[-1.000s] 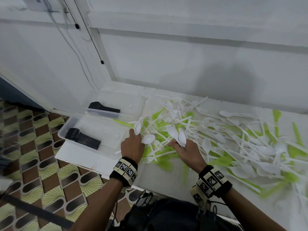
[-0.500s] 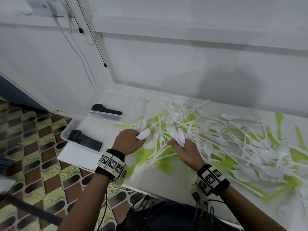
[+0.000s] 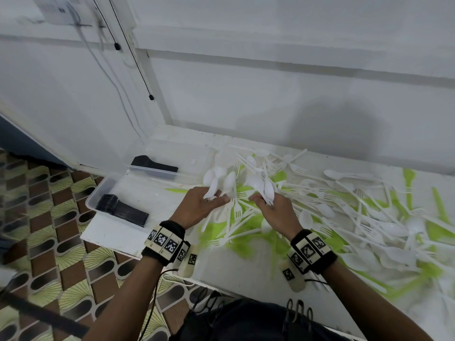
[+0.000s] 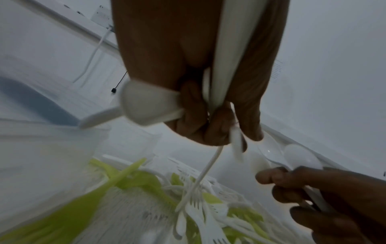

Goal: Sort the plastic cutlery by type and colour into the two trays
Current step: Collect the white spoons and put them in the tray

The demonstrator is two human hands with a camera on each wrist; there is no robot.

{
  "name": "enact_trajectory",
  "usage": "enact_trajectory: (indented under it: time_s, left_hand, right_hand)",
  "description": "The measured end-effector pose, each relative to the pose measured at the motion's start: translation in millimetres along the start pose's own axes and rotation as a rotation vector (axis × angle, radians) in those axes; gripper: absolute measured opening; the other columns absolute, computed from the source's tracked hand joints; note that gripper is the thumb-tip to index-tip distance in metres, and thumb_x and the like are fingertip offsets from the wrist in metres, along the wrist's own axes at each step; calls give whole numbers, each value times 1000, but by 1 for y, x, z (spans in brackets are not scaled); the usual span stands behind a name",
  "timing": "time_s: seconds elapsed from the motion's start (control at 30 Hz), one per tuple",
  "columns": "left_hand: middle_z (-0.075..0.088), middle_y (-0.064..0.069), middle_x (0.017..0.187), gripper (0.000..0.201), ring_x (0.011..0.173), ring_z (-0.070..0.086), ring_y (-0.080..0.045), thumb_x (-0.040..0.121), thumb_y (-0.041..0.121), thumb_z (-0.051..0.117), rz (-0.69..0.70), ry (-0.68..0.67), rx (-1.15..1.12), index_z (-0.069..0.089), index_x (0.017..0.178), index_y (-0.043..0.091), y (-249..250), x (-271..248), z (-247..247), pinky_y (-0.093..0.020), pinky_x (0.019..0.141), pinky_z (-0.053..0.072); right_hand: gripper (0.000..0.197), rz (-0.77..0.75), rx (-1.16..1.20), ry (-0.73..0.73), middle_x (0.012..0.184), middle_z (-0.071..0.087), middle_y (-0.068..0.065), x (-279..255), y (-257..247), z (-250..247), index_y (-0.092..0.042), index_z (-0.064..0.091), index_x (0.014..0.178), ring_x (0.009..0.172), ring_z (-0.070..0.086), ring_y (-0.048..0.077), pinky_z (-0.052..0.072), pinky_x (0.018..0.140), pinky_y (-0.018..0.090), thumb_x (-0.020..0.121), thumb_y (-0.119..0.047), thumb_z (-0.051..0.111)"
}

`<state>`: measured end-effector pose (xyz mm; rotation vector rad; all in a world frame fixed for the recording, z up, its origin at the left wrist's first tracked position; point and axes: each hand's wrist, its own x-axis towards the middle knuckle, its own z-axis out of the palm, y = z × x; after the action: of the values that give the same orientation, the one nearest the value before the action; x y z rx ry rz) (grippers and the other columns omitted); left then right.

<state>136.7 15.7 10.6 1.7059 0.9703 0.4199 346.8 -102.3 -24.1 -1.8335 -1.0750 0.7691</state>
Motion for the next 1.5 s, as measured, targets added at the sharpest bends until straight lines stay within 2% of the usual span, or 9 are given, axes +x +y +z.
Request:
enact_trajectory:
  time_s: [0.17, 0.3, 0.47, 0.6, 0.7, 0.8, 0.93, 1.1, 1.5]
  left_hand:
    - [61, 15, 66, 18, 63, 47, -4, 94, 26, 73, 27, -49, -81, 81, 103, 12, 8, 2, 3, -17, 60, 39]
    - [38, 3, 65, 14, 59, 31, -16, 99, 21, 66, 33, -113, -258, 77, 92, 17, 19, -4, 3, -24, 53, 32]
    - [57, -10, 68, 18, 56, 38, -12, 96, 19, 69, 29, -15, -281, 79, 109, 11, 16, -9, -3, -21, 52, 35]
    - [78, -4, 103, 28, 60, 43, -5, 94, 17, 72, -17, 50, -333, 70, 108, -8, 5, -10, -10, -21, 56, 38]
    - [66, 16, 77, 20, 58, 33, -8, 96, 18, 70, -7, 47, -256, 77, 112, 8, -1, -12, -14, -19, 54, 34]
    - [49, 17, 60, 10, 57, 35, -5, 93, 23, 75, 35, 130, -149, 80, 91, 15, -5, -14, -18, -21, 55, 33]
    - [39, 2, 54, 45, 54, 36, -9, 90, 27, 78, 112, 319, -79, 51, 58, 12, -11, -6, -23, -26, 55, 30]
    - [55, -13, 60, 33, 52, 51, -21, 94, 37, 71, 69, 395, -148, 73, 77, 9, -18, 6, -31, -28, 58, 42]
    - [72, 7, 82, 18, 52, 44, -8, 97, 26, 69, 104, 317, -293, 78, 107, 15, 0, 33, 0, -22, 51, 41]
  right_hand:
    - [21, -31, -109, 82, 84, 71, -13, 45, -16, -7, -24, 81, 94, 77, 59, -3, 37, 67, 2, 97, -20, 61]
    - [25, 15, -265, 89, 89, 74, 3, 96, -17, -7, -10, 77, 96, 87, 66, 19, 41, 77, 25, 97, -23, 57]
    - [26, 44, -513, 56, 97, 69, 23, 149, -17, 0, -3, 58, 81, 98, 62, 42, 39, 73, 37, 97, -22, 57]
    - [35, 117, -680, -54, 129, 63, 22, 180, -10, 7, -3, 63, 125, 124, 54, 40, 46, 95, 40, 95, -22, 59]
    - [47, 197, -716, -107, 140, 54, 20, 192, -5, 12, -10, 55, 140, 130, 51, 39, 47, 100, 42, 97, -28, 59]
    - [41, 181, -766, -136, 129, 59, 22, 198, -1, 17, -5, 61, 125, 118, 58, 40, 49, 83, 39, 98, -35, 60]
    - [32, 142, -708, -68, 115, 65, 23, 197, 2, 15, -2, 61, 106, 108, 60, 42, 42, 76, 36, 97, -32, 56]
    - [32, -46, -483, 140, 77, 64, 13, 177, -17, 7, -14, 47, 71, 81, 62, 39, 44, 67, 35, 94, -33, 57]
    - [11, -380, -148, 432, 73, 68, -9, 85, -69, 3, -15, 70, 90, 61, 58, 8, 43, 61, 20, 88, -24, 75]
